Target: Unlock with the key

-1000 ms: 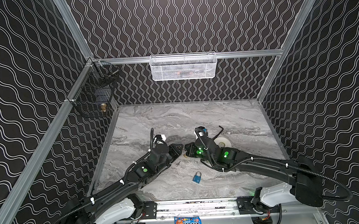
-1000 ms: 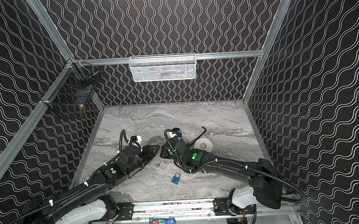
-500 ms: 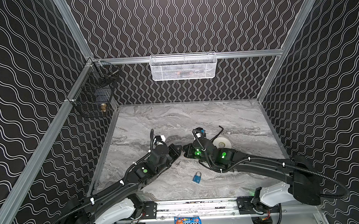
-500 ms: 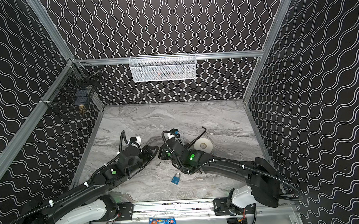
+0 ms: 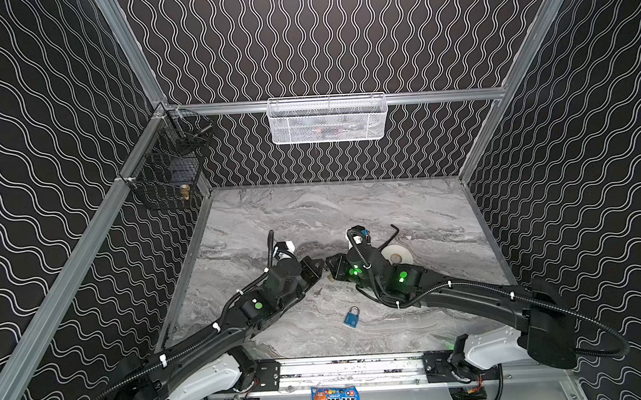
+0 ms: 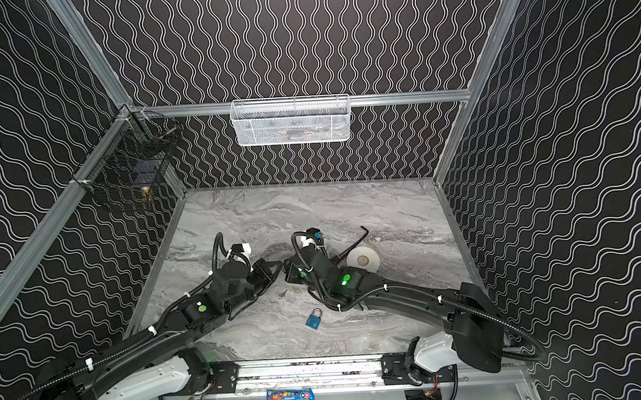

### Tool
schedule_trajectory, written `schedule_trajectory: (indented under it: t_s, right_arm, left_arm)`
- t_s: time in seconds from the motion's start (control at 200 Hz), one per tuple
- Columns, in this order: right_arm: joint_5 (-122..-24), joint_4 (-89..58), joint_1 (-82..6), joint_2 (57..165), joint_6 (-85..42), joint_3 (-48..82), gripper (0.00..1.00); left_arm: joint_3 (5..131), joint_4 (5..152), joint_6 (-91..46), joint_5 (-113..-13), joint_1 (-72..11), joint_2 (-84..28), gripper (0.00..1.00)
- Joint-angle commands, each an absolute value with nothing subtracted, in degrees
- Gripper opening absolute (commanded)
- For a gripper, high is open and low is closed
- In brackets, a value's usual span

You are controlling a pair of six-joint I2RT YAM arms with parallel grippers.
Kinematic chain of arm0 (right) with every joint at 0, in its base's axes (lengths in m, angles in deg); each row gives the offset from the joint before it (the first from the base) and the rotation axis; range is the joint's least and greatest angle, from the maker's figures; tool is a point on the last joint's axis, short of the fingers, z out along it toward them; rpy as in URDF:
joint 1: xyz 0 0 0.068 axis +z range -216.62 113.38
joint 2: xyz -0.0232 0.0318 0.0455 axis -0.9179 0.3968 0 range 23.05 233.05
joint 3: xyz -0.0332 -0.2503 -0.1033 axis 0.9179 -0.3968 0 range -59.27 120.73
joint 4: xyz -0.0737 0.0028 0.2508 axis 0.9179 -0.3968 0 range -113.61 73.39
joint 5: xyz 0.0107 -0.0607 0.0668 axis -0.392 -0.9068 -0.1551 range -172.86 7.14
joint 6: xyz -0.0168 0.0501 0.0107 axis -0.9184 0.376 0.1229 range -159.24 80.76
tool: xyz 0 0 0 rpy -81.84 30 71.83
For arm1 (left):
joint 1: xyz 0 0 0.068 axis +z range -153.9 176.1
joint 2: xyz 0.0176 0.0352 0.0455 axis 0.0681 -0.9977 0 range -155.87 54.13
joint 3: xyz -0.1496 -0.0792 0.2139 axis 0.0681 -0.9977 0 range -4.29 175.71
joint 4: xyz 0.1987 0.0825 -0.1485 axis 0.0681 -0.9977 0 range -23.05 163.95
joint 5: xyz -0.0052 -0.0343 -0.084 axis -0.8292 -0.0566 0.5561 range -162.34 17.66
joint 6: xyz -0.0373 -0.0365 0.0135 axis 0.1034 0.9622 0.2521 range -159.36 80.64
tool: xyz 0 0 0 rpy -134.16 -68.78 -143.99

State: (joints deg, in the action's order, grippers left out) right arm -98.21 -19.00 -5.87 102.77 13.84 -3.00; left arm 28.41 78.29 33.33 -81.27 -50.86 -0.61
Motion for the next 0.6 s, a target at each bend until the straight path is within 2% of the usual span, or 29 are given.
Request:
schedule_trajectory:
  t_s: [0.0,0.155,0.265,0.385,0.596]
  right_arm:
    - [-99.3,-19.4,-5.9,101.5,12.7,-3.1,0.32]
    - [-95.8,-21.8,-7.8,99.5,10.3,-3.8,0.45]
    - [-91.0,-22.7,-10.2,96.9,7.7,-5.7,0.49]
    - [-86.2,-24.3,-12.4,93.5,2.7,-7.5,0.58]
    - [-71.0,-22.7,-18.1,86.4,-4.8,-12.3,0.61]
  left_arm:
    - [29.5,76.7,27.5,-83.1,-50.9,0.8,0.0]
    - [30.2,76.1,18.4,-82.1,-50.4,2.6,0.0]
    - [32.2,74.3,9.5,-77.8,-48.3,3.0,0.0]
    - [33.6,76.4,1.5,-69.6,-44.7,3.1,0.0]
    - [34.9,84.4,-5.4,-50.5,-38.0,-0.9,0.0]
